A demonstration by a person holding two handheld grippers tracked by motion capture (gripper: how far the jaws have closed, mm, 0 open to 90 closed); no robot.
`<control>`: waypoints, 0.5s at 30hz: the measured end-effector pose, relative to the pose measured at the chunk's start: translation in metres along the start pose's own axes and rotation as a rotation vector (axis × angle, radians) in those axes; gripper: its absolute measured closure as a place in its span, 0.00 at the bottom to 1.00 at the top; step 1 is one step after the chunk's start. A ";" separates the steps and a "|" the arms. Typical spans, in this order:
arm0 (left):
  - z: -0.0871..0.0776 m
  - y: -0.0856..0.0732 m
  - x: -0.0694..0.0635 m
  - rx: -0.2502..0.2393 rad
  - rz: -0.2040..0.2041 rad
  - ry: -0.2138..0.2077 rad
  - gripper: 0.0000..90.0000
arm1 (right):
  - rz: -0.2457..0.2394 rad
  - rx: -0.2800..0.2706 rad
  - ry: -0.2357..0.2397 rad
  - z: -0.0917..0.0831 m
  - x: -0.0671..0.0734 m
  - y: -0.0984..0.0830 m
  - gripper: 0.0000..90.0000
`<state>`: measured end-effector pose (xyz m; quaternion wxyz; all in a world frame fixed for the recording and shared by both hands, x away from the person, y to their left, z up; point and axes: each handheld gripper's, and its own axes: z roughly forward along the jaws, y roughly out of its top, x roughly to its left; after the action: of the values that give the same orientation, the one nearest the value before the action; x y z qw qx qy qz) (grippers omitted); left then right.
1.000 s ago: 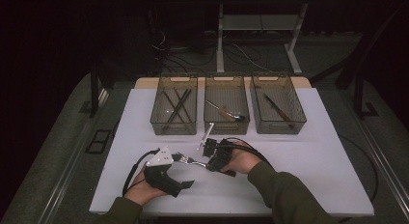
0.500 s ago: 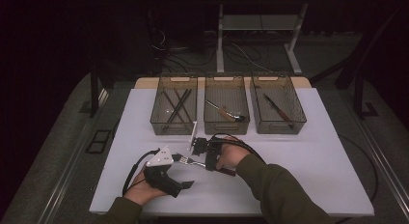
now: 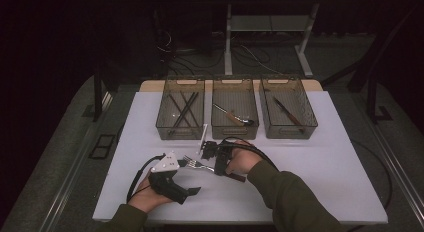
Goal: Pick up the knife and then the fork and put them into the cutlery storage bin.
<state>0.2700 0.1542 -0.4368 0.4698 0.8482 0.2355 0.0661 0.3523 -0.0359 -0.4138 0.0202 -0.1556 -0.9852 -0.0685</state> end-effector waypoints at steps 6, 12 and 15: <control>0.000 0.000 0.000 0.000 -0.008 0.000 0.00 | 0.053 -0.100 0.005 -0.013 -0.009 -0.024 0.86; 0.001 0.000 0.000 -0.003 -0.013 0.003 0.00 | 0.095 -0.247 0.008 -0.025 -0.019 -0.054 0.86; 0.001 0.000 0.000 0.001 -0.011 0.003 0.00 | 0.110 -0.335 0.014 -0.028 -0.022 -0.070 0.86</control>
<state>0.2702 0.1538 -0.4377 0.4694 0.8471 0.2407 0.0646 0.3520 -0.1129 -0.3961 0.0047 -0.2102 -0.9498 -0.2315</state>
